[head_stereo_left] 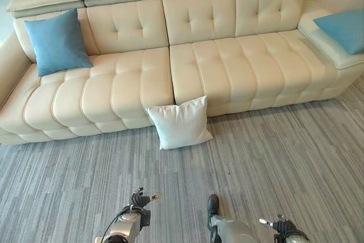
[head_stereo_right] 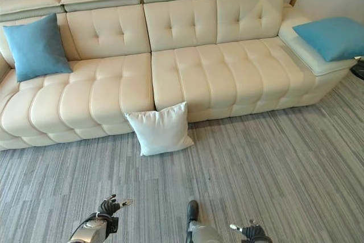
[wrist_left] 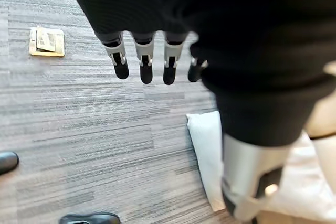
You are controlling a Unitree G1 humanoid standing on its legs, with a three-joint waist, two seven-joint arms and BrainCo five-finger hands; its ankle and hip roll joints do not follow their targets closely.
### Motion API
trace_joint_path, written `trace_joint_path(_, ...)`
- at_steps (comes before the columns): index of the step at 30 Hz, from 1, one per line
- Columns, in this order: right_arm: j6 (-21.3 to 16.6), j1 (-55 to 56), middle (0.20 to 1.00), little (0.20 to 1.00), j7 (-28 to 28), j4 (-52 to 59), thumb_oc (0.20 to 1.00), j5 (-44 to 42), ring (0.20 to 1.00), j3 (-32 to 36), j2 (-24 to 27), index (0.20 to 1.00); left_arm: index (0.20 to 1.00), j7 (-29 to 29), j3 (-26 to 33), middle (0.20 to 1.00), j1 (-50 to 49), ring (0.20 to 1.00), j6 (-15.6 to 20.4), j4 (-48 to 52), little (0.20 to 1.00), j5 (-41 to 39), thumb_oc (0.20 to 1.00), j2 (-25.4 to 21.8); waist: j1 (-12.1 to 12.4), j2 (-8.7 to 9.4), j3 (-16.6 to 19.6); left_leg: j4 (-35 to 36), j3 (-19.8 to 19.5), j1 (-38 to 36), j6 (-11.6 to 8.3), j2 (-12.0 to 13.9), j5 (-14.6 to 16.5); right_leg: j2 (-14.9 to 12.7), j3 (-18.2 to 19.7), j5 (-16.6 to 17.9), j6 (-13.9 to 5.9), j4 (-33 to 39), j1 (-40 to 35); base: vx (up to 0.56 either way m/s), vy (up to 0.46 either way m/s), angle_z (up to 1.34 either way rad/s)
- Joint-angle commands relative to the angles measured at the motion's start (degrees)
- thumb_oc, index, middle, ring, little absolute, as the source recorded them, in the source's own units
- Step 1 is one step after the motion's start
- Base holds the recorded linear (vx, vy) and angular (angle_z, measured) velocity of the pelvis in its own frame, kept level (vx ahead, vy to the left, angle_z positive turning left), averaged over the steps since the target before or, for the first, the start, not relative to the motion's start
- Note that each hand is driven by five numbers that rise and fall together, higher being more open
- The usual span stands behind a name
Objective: Pick up all the scattered cushions and arrange them neatly on the sofa.
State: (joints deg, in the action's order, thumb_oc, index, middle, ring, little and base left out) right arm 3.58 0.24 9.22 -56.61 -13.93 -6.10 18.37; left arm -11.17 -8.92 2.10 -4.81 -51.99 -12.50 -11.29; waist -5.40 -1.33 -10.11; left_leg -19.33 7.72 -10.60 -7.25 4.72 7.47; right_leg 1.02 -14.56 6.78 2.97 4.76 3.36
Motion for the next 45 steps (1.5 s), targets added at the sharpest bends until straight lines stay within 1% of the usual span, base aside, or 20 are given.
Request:
trace_joint_path(1,-0.71,-1.99,1.000,1.000,0.08,-0.38,1.000,-2.04,1.000,-1.01,1.76,1.000,1.000,0.08,-2.13,1.000,2.74,1.000,1.04,1.52,1.000,-1.51,1.000,-2.92,0.57,0.44,-3.08,-8.25,1.38,5.54,0.90,-0.74,-13.76,-1.47,2.05,-9.30,-3.30,-0.34,-5.77,0.32,-0.257,0.23)
trace_joint_path(3,-0.47,-2.18,1.000,1.000,0.25,-0.95,1.000,-1.88,1.000,-1.19,1.91,1.000,1.000,-0.17,-2.23,1.000,2.61,1.000,1.20,1.04,1.000,-1.94,1.000,-2.89,1.47,1.06,-4.23,-14.40,1.02,8.73,1.21,-0.57,-13.95,-1.40,2.42,-10.88,-2.04,-1.59,-7.45,0.31,-0.215,0.00)
trace_joint_path(6,0.08,-1.92,1.000,1.000,0.21,-1.79,1.000,-1.39,1.000,-1.38,2.07,1.000,1.000,-0.18,-2.12,1.000,1.51,1.000,0.90,0.87,1.000,-1.96,1.000,-2.75,2.21,1.99,-4.67,-12.80,1.53,14.20,2.58,-1.50,-10.07,-2.01,2.51,-12.10,-1.93,-1.46,-10.08,0.28,-0.134,-0.10)
trace_joint_path(9,0.09,-1.78,1.000,1.000,0.21,-2.08,1.000,-1.34,1.000,-1.41,2.07,1.000,1.000,-0.01,-2.03,1.000,0.68,1.000,0.66,0.85,1.000,-1.87,1.000,-2.81,2.71,2.78,-4.73,-5.97,2.18,16.57,3.62,-2.27,-7.91,-2.47,2.42,-12.81,-2.48,-0.95,-11.86,0.28,-0.047,-0.01)
trace_joint_path(10,0.11,-1.51,1.000,1.000,0.30,-1.88,1.000,-0.90,1.000,-1.83,1.85,1.000,1.000,-0.07,-1.74,1.000,-0.26,1.000,0.41,0.91,1.000,-1.73,1.000,-3.00,3.07,2.77,-4.66,7.30,1.11,16.64,4.37,-3.31,-7.83,-2.64,2.00,-13.95,-3.05,-0.95,-13.01,0.35,0.017,-0.24)
trace_joint_path(13,-0.08,-0.81,1.000,1.000,0.28,-0.94,1.000,-0.12,1.000,-2.36,1.76,1.000,1.000,-0.36,-1.42,1.000,-1.19,1.000,0.13,0.95,1.000,-1.35,1.000,-3.10,3.07,1.64,-4.20,24.33,-3.31,16.84,3.07,-3.45,-14.42,-1.75,0.95,-15.53,-3.27,-0.97,-15.22,0.41,0.042,-0.02)
trace_joint_path(16,-0.03,-0.73,1.000,1.000,0.11,-1.25,1.000,0.33,1.000,-2.39,1.38,1.000,1.000,-0.50,-0.76,1.000,-1.60,1.000,-0.10,-0.56,1.000,-0.84,1.000,-3.07,2.43,1.45,-3.39,24.33,-1.58,20.73,1.22,-3.16,-14.21,-1.56,1.03,-16.37,-3.91,-0.82,-18.10,0.41,0.095,0.03)
trace_joint_path(21,0.32,-0.81,1.000,1.000,-0.78,-1.06,1.000,1.67,1.000,-3.22,0.49,1.000,1.000,-0.65,0.30,1.000,-2.97,1.000,0.05,-1.53,1.000,-0.85,1.000,-3.45,3.77,1.93,-0.75,24.33,-0.45,17.81,3.09,-4.30,-15.81,-3.96,3.66,-18.06,-6.02,-2.60,-21.11,0.59,0.239,-0.31)
trace_joint_path(22,0.07,-0.70,1.000,1.000,-1.25,-0.86,1.000,1.75,1.000,-3.36,-0.41,1.000,1.000,-0.74,-0.11,1.000,-2.84,1.000,0.03,-1.36,1.000,0.07,1.000,-3.92,3.90,2.82,0.33,24.33,0.27,15.73,5.49,-6.02,-14.18,-6.45,4.21,-16.59,-7.69,-9.56,-19.83,0.42,0.212,-0.33)
trace_joint_path(24,-0.02,-0.85,1.000,1.000,-1.48,-0.45,1.000,1.65,1.000,-3.72,-0.77,1.000,1.000,-1.02,-0.58,1.000,-2.37,1.000,0.03,-0.35,1.000,0.38,1.000,-4.56,4.15,3.09,-0.06,24.33,1.05,14.10,7.01,-6.72,-12.43,-8.14,5.74,-14.09,-8.52,-20.30,-14.17,0.41,0.269,-0.21)
trace_joint_path(25,-0.02,-0.85,1.000,1.000,-1.48,-0.45,1.000,1.65,1.000,-3.72,-0.77,1.000,1.000,-1.02,-0.58,1.000,-2.37,1.000,0.03,-0.35,1.000,0.38,1.000,-4.56,4.18,3.09,-0.03,24.33,1.08,14.13,7.01,-6.72,-12.43,-8.15,5.77,-14.10,-8.52,-20.35,-14.11,0.40,0.350,-0.17)
trace_joint_path(26,0.01,-1.53,1.000,1.000,-1.60,-0.18,1.000,2.04,1.000,-4.39,-1.14,1.000,1.000,-0.90,-1.50,1.000,-1.36,1.000,-0.05,1.20,1.000,0.72,1.000,-5.03,4.11,3.69,-0.93,24.33,1.17,11.91,9.05,-8.37,-9.69,-10.09,6.60,-7.23,-9.72,-32.73,-8.68,0.28,0.277,-0.07)
trace_joint_path(28,0.20,-2.22,1.000,1.000,-1.30,0.08,1.000,2.32,1.000,-4.70,-1.36,1.000,1.000,-1.12,-2.12,1.000,-0.42,1.000,-0.03,2.16,1.000,0.37,1.000,-5.24,3.85,3.59,-2.51,24.33,1.70,9.17,10.82,-9.71,-7.93,-12.86,5.86,-1.92,-9.91,-41.41,-4.75,0.29,0.320,-0.04)
trace_joint_path(30,0.48,-2.25,1.000,1.000,-1.12,0.22,1.000,2.69,1.000,-4.87,-1.75,1.000,1.000,-1.19,-2.28,1.000,0.08,1.000,-0.24,2.33,1.000,0.23,1.000,-5.19,3.39,2.72,-3.54,24.33,1.56,7.49,11.05,-9.45,-6.53,-12.20,6.83,-5.23,-8.80,-45.18,0.04,0.19,0.174,0.19)
trace_joint_path(32,0.40,-2.53,1.000,1.000,-1.03,-0.08,1.000,2.56,1.000,-5.22,-2.02,1.000,1.000,-1.26,-2.71,1.000,0.61,1.000,0.00,2.18,1.000,0.11,1.000,-4.96,3.13,1.61,-4.57,24.33,1.26,6.07,10.47,-8.42,-6.36,-9.27,5.90,-10.95,-7.84,-39.63,3.36,0.15,0.059,0.32)
trace_joint_path(34,0.43,-2.55,1.000,1.000,-1.02,-0.40,1.000,2.42,1.000,-5.22,-2.03,1.000,1.000,-1.16,-2.59,1.000,0.72,1.000,0.06,1.94,1.000,0.10,1.000,-4.92,3.23,1.20,-4.71,24.33,1.35,5.68,10.16,-7.85,-6.25,-8.87,4.82,-12.40,-7.40,-36.18,3.55,0.13,-0.021,0.42)
trace_joint_path(36,0.31,-3.01,1.000,1.000,-0.58,-1.06,1.000,1.89,1.000,-5.14,-2.22,1.000,1.000,-0.99,-2.18,1.000,1.17,1.000,0.32,1.21,1.000,-0.17,1.000,-5.03,3.27,0.94,-5.35,24.33,1.05,5.12,8.88,-6.97,-6.06,-4.18,5.65,-11.09,-8.08,-17.65,4.01,0.21,-0.101,0.26)
trace_joint_path(38,0.45,-2.72,1.000,1.000,-0.46,-1.68,1.000,2.19,1.000,-4.80,-2.10,1.000,1.000,-0.85,-1.61,1.000,1.27,1.000,0.17,0.92,1.000,0.31,1.000,-5.27,3.20,1.64,-4.97,24.33,1.29,4.57,8.10,-7.05,-5.45,-3.43,4.18,-7.96,-8.91,-8.53,2.93,0.16,-0.095,-0.13)
trace_joint_path(43,0.17,-1.37,1.000,1.000,-0.39,-3.16,1.000,1.74,1.000,-4.34,-2.00,1.000,1.000,-0.54,-1.98,1.000,0.91,1.000,0.61,0.18,1.000,1.57,1.000,-4.48,2.68,1.98,-2.76,24.33,0.44,2.95,7.33,-7.43,-4.41,-2.36,3.57,-7.48,-7.68,-2.86,-2.01,0.24,-0.138,0.15)
trace_joint_path(45,-0.05,-0.80,1.000,1.000,-0.40,-3.89,1.000,1.06,1.000,-3.76,-1.17,1.000,1.000,0.04,-2.16,1.000,0.68,1.000,0.58,1.91,1.000,0.36,1.000,-4.26,2.33,2.53,-3.20,11.16,2.35,6.50,4.79,-6.03,-2.89,-3.29,1.57,-8.83,-6.08,-1.40,-6.16,0.18,-0.211,0.33)
